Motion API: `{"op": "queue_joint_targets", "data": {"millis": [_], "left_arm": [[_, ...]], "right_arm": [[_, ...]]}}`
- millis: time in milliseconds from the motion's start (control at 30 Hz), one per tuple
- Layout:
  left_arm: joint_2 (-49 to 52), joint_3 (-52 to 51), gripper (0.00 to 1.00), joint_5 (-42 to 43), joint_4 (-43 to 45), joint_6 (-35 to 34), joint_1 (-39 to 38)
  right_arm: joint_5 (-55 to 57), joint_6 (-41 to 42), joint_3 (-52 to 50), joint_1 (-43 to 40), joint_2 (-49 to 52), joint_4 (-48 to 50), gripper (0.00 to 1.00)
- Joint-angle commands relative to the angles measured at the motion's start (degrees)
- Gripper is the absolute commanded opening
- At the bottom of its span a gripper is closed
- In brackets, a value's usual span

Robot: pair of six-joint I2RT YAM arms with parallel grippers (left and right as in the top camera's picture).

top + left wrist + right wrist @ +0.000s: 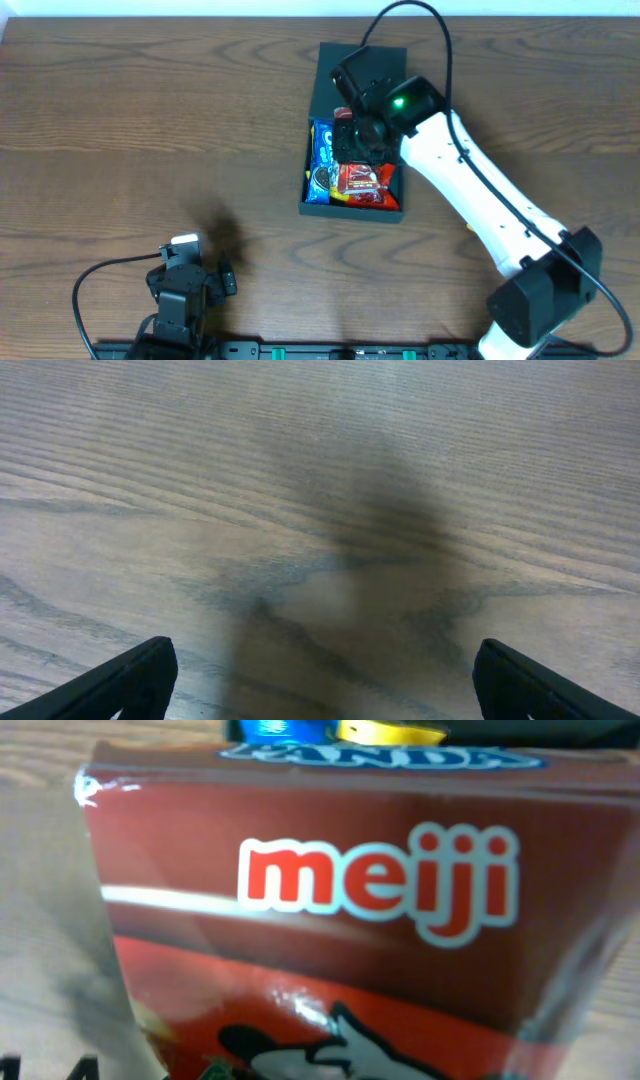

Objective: Pack container
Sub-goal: 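Carry the Hello Panda box into the black box and release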

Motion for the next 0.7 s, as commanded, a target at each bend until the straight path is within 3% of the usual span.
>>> {"op": "queue_joint_targets", "data": {"millis": [0, 267, 667], "left_arm": [[-0.28, -1.62, 0.95, -0.83, -2.12, 0.79, 0.22], [-0.28, -1.62, 0.95, -0.83, -2.12, 0.79, 0.22], [-0.28, -1.62, 0.95, -0.83, -2.12, 0.79, 0.22]], "right_arm": [[0.61, 6.14, -4.98, -0.04, 1.03, 4.33, 0.15], [0.61, 6.12, -13.46, -0.13, 1.31, 12.66, 0.17], [0.63, 4.76, -13.92, -0.48, 6.97, 17.62, 0.17]]}}
